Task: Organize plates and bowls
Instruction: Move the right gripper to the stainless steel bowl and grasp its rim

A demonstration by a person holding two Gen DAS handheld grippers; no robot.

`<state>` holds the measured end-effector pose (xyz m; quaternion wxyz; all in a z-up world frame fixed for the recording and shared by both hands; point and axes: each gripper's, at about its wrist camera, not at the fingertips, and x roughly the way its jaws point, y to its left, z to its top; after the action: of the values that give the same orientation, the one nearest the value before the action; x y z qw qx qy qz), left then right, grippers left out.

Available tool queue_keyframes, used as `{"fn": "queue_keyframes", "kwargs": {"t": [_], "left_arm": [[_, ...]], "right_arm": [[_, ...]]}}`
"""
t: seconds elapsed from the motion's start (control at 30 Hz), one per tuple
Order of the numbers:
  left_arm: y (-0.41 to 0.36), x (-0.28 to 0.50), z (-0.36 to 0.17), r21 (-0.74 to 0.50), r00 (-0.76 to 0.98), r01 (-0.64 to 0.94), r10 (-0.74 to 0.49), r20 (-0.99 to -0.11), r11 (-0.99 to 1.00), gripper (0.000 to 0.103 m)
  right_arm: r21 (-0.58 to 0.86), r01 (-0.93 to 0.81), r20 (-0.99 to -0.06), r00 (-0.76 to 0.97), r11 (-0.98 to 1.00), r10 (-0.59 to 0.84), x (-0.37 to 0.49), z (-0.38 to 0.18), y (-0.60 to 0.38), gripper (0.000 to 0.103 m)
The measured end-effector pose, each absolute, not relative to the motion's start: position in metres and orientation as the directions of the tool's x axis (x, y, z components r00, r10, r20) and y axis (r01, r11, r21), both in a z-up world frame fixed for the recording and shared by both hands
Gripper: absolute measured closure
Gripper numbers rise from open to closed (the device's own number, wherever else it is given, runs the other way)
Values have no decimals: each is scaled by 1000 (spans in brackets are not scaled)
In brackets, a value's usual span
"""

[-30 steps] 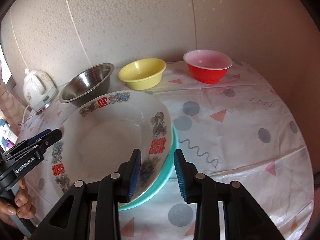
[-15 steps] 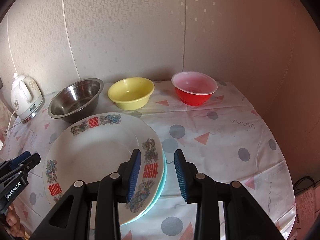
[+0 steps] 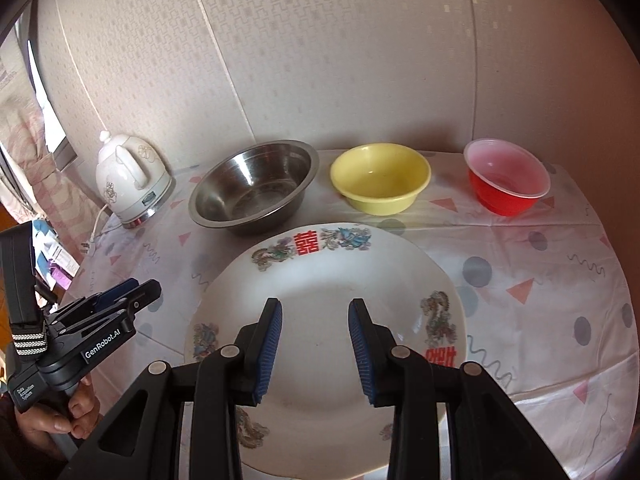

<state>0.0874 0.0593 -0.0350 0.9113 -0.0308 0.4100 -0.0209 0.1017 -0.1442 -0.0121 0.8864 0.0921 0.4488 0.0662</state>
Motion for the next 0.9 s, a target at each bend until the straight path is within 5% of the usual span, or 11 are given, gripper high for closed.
{"fn": "queue_keyframes", "kwargs": {"t": [0.9], "left_arm": [[91, 179, -18, -204, 667, 7, -157, -728, 979, 66]], "right_arm": [[411, 77, -808, 491, 908, 325, 229, -37, -135, 69]]}}
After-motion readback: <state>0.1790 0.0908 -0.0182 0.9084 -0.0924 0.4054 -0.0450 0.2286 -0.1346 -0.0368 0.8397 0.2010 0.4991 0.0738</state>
